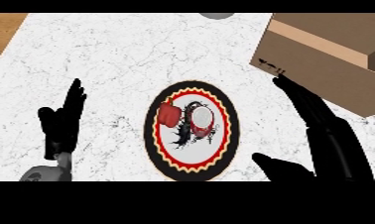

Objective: Pick the can from the plate and place it in the cardboard box

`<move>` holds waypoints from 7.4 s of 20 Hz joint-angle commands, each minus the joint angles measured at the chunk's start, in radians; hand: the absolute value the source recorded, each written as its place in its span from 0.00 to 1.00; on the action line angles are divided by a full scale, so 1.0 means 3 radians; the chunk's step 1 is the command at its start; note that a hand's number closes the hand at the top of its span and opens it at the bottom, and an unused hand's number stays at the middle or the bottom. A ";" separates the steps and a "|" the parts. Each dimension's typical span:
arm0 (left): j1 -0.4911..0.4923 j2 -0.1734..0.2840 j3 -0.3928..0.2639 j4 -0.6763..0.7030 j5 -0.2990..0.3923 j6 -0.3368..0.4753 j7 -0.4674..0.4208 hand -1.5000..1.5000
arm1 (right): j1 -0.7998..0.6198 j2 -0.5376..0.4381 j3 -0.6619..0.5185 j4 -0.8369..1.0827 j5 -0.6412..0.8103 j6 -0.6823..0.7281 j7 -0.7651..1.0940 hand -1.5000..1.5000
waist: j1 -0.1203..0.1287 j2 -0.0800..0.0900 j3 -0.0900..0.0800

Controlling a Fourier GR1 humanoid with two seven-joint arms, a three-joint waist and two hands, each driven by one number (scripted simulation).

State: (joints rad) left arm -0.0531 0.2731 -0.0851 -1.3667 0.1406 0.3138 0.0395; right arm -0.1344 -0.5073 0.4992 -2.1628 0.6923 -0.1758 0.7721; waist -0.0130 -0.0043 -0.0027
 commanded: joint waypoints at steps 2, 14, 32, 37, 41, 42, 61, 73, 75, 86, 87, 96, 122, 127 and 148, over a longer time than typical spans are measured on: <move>0.0002 0.0006 0.0063 0.0133 0.0042 -0.0142 -0.0122 0.50 | -0.0446 0.0201 0.0131 -0.0286 -0.0062 0.0837 0.0983 0.00 | 0.0056 0.0009 0.0000; -0.0167 -0.0120 0.0022 0.0244 -0.0075 -0.0057 -0.0050 0.50 | -0.1135 0.0734 0.0267 0.0302 -0.0448 0.1725 0.1799 0.00 | 0.0037 0.0009 0.0002; -0.0228 -0.0123 0.0120 0.0255 -0.0103 -0.0068 -0.0056 0.50 | -0.1377 0.1679 0.0547 0.1367 -0.0010 0.1695 0.2175 0.00 | 0.0046 0.0005 0.0003; -0.0100 -0.0204 0.0064 0.0308 -0.0147 -0.0100 -0.0251 0.50 | -0.1457 0.1685 0.0549 0.1467 -0.0032 0.1641 0.2294 0.00 | 0.0058 0.0003 0.0002; -0.0077 -0.0153 0.0149 0.0334 -0.0090 -0.0159 -0.0222 0.50 | -0.1460 0.1686 0.0344 0.1535 -0.0029 0.1727 0.2154 0.00 | 0.0039 0.0005 0.0005; -0.0065 -0.0025 0.0157 0.0142 -0.0056 -0.0242 -0.0055 0.50 | -0.1542 0.1687 0.0526 0.1575 -0.0100 0.1599 0.2354 0.00 | 0.0082 -0.0004 0.0006; -0.0311 -0.0173 0.0238 0.0431 -0.0123 -0.0201 -0.0123 0.50 | -0.1529 0.1688 0.0386 0.2183 0.0014 0.1582 0.1991 0.00 | 0.0044 0.0014 0.0006; -0.0138 -0.0249 0.0153 0.0227 -0.0263 -0.0170 -0.0085 0.50 | -0.1458 0.1688 0.0453 0.2424 -0.0066 0.1347 0.1837 0.00 | 0.0070 0.0010 0.0008; 0.0022 -0.0345 0.0093 0.0062 -0.0304 -0.0086 -0.0119 0.50 | -0.1360 0.1647 0.0198 0.2429 0.0107 0.1526 0.1557 0.00 | 0.0050 0.0007 0.0009; -0.0190 -0.0295 0.0308 0.0323 -0.0330 -0.0218 -0.0139 0.50 | -0.1440 0.1689 0.0567 0.2869 0.0237 0.0960 0.1019 1.00 | 0.0062 0.0015 0.0009; -0.0227 -0.0310 0.0276 0.0197 -0.0337 -0.0193 -0.0044 0.50 | -0.1561 0.1689 0.0358 0.2885 0.0320 0.1090 0.0973 1.00 | 0.0060 0.0014 0.0009; -0.0015 -0.0305 0.0321 -0.0014 -0.0383 -0.0262 0.0013 0.50 | -0.0987 0.1449 0.0377 0.2340 0.0547 0.1271 0.0610 1.00 | 0.0042 0.0008 0.0009; -0.0064 -0.0370 0.0389 0.0028 -0.0418 -0.0352 0.0078 0.50 | -0.1013 0.0884 -0.0610 -0.0639 0.0448 0.2633 0.1003 1.00 | 0.0040 0.0005 0.0007; -0.0248 -0.0450 0.0424 0.0298 -0.0464 -0.0278 -0.0063 0.50 | -0.1290 0.0610 -0.1222 -0.0538 0.0239 0.2939 0.0798 1.00 | 0.0023 0.0009 0.0006; -0.0130 -0.0419 0.0410 0.0017 -0.0498 -0.0391 0.0162 0.50 | -0.1832 -0.0006 -0.2419 0.2915 0.0373 0.1189 -0.1915 1.00 | 0.0090 0.0026 0.0010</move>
State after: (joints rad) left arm -0.0976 0.1505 0.0410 -1.3452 -0.0070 0.1985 0.0603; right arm -0.6695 -0.5001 -0.2088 -1.4523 0.7874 0.2757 0.3164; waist 0.0157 0.0042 0.0005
